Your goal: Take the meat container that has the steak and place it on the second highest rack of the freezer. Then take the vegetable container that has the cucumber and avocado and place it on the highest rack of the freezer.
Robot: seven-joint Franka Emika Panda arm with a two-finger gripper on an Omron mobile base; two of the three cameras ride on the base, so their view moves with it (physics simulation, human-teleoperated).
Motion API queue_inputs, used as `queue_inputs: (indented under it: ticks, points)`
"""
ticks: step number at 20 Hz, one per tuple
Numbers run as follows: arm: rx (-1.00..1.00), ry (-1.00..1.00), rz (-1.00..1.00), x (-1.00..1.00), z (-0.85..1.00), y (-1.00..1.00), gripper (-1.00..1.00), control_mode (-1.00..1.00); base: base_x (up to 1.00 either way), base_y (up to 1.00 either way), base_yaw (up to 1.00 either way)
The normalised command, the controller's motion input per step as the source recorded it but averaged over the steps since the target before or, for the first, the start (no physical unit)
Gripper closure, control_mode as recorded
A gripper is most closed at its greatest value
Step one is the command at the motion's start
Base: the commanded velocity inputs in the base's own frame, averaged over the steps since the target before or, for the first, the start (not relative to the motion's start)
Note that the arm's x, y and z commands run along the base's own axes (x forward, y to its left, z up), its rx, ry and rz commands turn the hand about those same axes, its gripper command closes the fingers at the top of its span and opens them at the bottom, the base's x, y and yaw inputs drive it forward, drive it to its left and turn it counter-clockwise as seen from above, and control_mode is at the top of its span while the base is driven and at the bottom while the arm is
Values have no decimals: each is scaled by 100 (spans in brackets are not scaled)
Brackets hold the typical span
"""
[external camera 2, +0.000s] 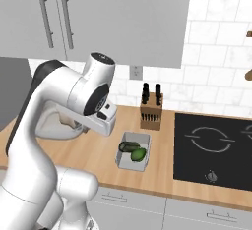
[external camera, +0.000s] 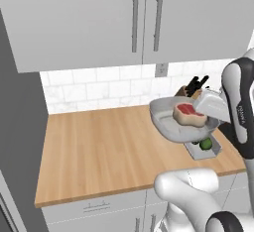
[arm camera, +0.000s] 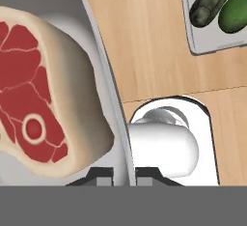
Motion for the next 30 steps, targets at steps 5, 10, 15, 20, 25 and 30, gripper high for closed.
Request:
queue_inputs:
  ticks: [5, 10, 15, 20, 25, 30]
  points:
    - [0, 0, 0, 0, 0, 0, 100, -100, 0, 0, 0]
    - [0, 0, 0, -6, 0, 0, 100, 100, -17, 0, 0]
    - [0, 0, 0, 0, 0, 0, 100, 100, -100, -7, 0]
    - [0, 0, 0, 0, 0, 0, 100, 100, -100, -37, 1]
    - [0, 0, 0, 0, 0, 0, 100, 100, -71, 0, 64]
    - [0, 0, 0, 0, 0, 0, 100, 100, -30, 26, 92]
